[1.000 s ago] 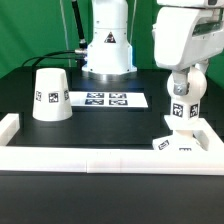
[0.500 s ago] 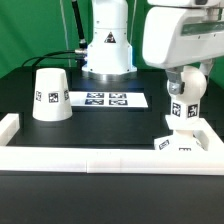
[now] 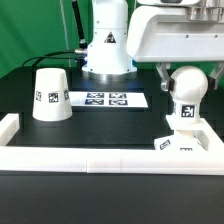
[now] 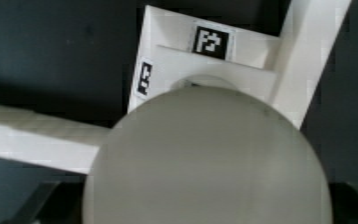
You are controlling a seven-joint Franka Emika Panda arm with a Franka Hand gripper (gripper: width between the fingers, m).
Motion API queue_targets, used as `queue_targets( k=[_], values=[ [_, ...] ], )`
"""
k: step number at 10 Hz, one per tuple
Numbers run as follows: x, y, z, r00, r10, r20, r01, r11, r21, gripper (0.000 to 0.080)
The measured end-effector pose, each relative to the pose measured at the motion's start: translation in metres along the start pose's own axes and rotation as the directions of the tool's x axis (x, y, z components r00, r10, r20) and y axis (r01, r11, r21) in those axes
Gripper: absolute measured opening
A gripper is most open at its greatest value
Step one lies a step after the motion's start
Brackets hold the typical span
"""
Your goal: Assemble lamp
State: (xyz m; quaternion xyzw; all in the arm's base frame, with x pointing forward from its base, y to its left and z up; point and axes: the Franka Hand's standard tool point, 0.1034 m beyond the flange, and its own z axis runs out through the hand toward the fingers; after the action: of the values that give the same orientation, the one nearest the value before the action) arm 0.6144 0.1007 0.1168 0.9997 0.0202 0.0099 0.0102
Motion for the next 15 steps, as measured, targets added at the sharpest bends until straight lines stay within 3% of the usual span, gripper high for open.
queue_targets(
  k=[5,8,9,12,14,15],
  values=[
    [-0.0007,0.0017,0.0005,0.908,0.418,0.002,-0.418,0.908,-0.005,0.0579],
    [-0.0018,0.0019,0.0005,0.784,0.621,0.005,-0.621,0.784,-0.008,0.0579],
    [-0.0025,0.0017,0.0004,0.703,0.711,0.003,-0.711,0.703,-0.011,0.0579],
    [-0.0029,0.0026,0.0006,0.613,0.79,0.009,-0.79,0.613,-0.01,0.0579],
    [-0.0029,0.0024,0.0009,0.611,0.792,0.01,-0.792,0.611,-0.01,0.0579],
    [-0.0029,0.0021,0.0009,0.626,0.78,0.01,-0.78,0.626,-0.01,0.0667]
  ],
)
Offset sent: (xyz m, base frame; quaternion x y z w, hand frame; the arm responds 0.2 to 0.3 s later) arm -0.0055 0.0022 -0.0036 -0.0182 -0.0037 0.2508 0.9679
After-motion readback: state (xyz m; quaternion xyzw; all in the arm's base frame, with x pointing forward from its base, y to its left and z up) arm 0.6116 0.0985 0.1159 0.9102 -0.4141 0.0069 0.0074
